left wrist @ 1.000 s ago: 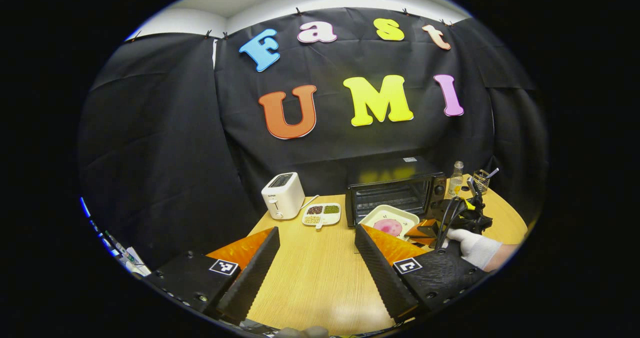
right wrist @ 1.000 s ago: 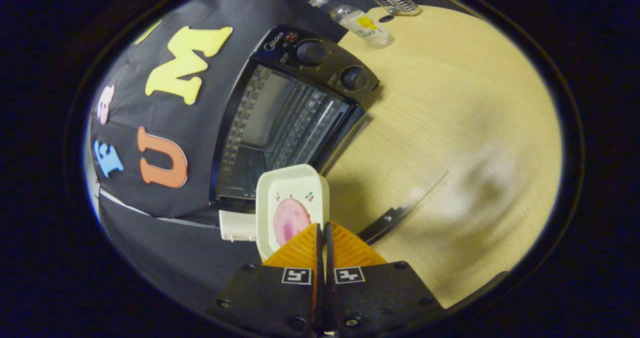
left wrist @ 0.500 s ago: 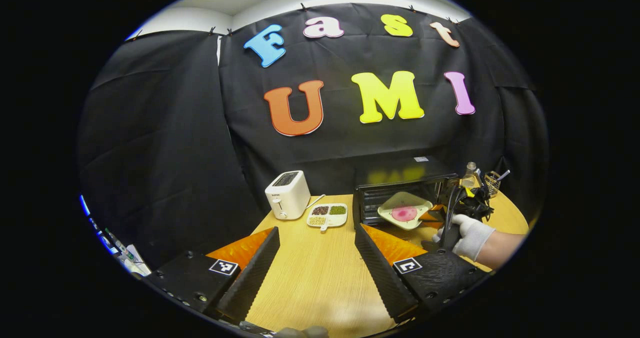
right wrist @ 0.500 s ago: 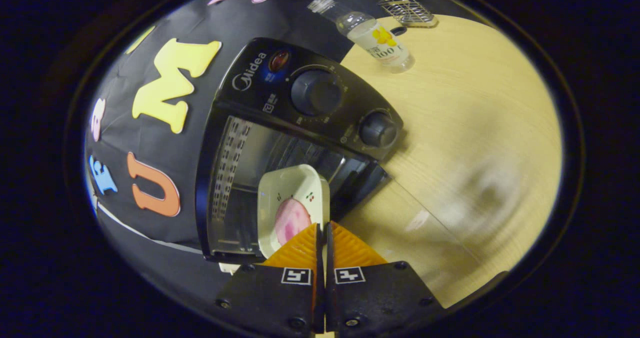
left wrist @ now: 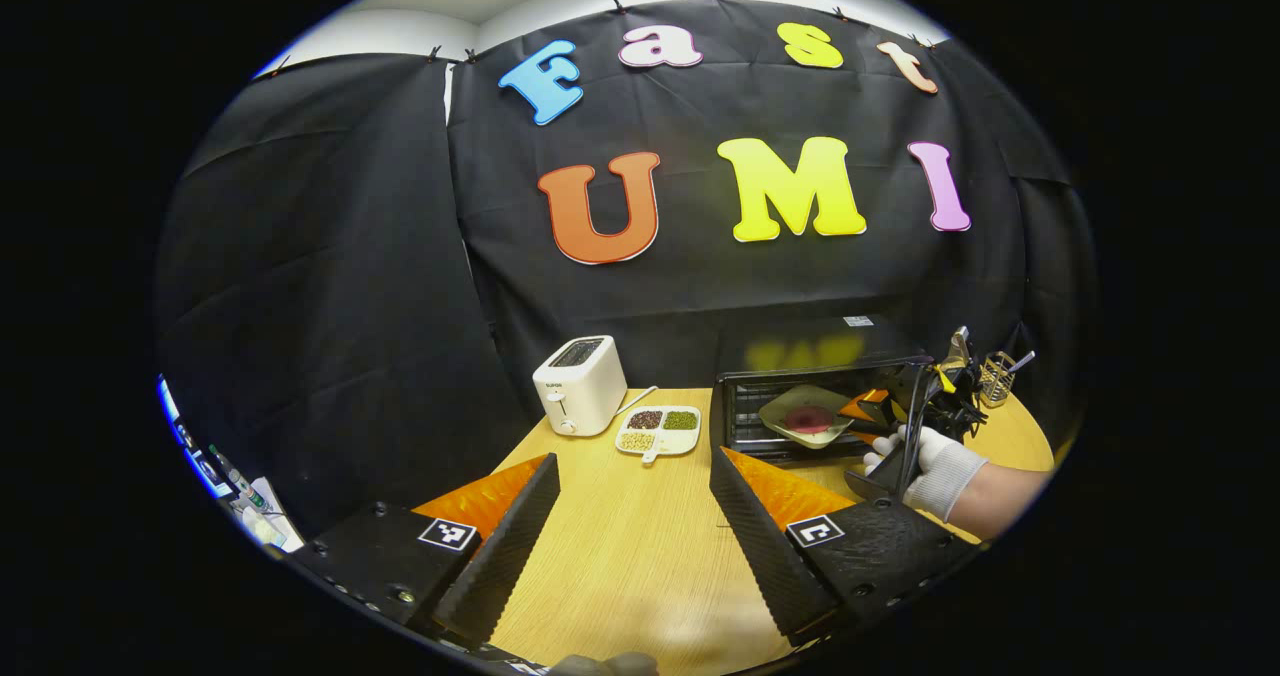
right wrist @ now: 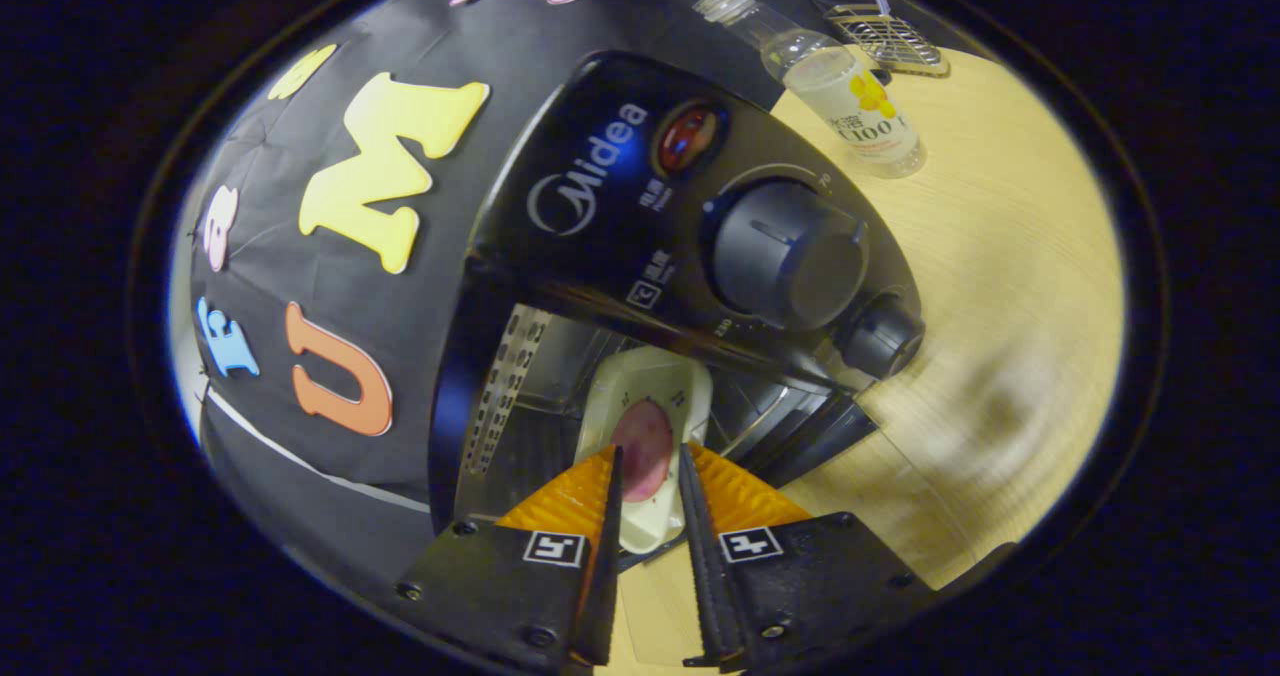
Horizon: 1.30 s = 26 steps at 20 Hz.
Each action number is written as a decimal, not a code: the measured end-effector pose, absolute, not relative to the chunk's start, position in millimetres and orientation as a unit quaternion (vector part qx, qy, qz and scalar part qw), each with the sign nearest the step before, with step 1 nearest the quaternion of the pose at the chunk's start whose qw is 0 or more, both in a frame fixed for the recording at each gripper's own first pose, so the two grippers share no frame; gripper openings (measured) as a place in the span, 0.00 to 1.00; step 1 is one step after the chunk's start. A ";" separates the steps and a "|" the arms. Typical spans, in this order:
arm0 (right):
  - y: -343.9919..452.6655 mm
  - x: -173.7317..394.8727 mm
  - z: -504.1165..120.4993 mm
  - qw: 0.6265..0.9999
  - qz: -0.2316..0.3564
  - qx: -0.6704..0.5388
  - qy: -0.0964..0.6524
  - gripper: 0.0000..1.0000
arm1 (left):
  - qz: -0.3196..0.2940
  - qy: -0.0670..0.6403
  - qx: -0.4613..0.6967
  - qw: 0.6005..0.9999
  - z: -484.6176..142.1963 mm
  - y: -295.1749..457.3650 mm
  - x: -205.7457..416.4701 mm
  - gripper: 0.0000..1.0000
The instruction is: Open the electric oven with the left hand, put the food in, and close the electric oven.
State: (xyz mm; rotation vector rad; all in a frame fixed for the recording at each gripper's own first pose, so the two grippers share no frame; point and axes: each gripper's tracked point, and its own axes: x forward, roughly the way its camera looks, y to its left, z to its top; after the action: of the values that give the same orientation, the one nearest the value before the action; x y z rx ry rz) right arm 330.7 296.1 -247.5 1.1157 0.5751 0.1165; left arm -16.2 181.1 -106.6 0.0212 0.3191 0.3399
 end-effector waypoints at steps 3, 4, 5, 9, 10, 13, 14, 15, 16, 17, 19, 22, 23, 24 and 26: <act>289.7 321.5 -233.5 0.814 0.061 0.515 0.262 0.58 | 0.164 0.154 0.008 0.974 -105.7 176.1 -16.0 0.97; 287.0 318.2 -230.7 0.816 0.062 0.512 0.263 0.65 | 0.161 0.151 0.007 0.975 -104.3 174.2 -17.1 0.97; 284.6 312.0 -226.7 0.817 0.064 0.510 0.262 0.81 | 0.159 0.148 0.007 0.976 -103.8 172.8 -18.0 0.97; 268.6 283.8 -214.9 0.840 0.064 0.470 0.262 0.92 | 0.148 0.144 0.007 0.978 -107.5 169.8 -22.5 0.97; 262.6 276.9 -210.4 0.847 0.065 0.459 0.261 0.92 | 0.146 0.141 0.007 0.979 -106.0 168.7 -23.8 0.97; 241.7 253.7 -199.8 0.864 0.063 0.431 0.253 0.92 | 0.135 0.133 0.007 0.982 -107.2 164.8 -28.4 0.96; 233.6 245.2 -193.9 0.872 0.063 0.419 0.247 0.92 | 0.130 0.132 0.007 0.983 -108.5 162.6 -29.0 0.97; 224.2 237.0 -190.5 0.882 0.059 0.401 0.240 0.92 | 0.124 0.134 0.006 0.983 -110.2 161.8 -29.2 0.97; 215.3 228.2 -186.4 0.893 0.057 0.381 0.233 0.94 | 0.118 0.134 0.006 0.984 -114.3 160.3 -29.6 0.97; 206.1 220.4 -181.4 0.904 0.055 0.360 0.224 0.93 | 0.112 0.135 0.006 0.985 -116.2 158.6 -27.2 0.97; 188.6 203.2 -173.5 0.926 0.054 0.309 0.211 0.94 | 0.099 0.133 0.007 0.986 -119.6 151.0 -22.5 0.97; 159.9 180.0 -163.5 0.950 0.039 0.245 0.188 0.94 | 0.072 0.136 0.009 0.988 -131.7 134.9 -11.6 0.97; 149.3 173.9 -159.8 0.957 0.034 0.226 0.181 0.94 | 0.061 0.141 0.010 0.988 -138.3 129.0 -7.6 0.97; 140.2 165.9 -156.5 0.963 0.029 0.203 0.174 0.94 | 0.050 0.142 0.011 0.988 -145.4 120.8 -3.8 0.96; 125.6 150.9 -156.8 0.972 0.024 0.162 0.171 0.94 | 0.029 0.149 0.010 0.988 -158.8 104.6 3.9 0.97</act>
State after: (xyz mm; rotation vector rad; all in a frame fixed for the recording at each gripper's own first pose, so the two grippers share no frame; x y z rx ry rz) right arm 150.9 125.6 -156.8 0.3271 0.3445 0.0476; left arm 3.9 104.6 -158.8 0.0193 0.2997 0.0590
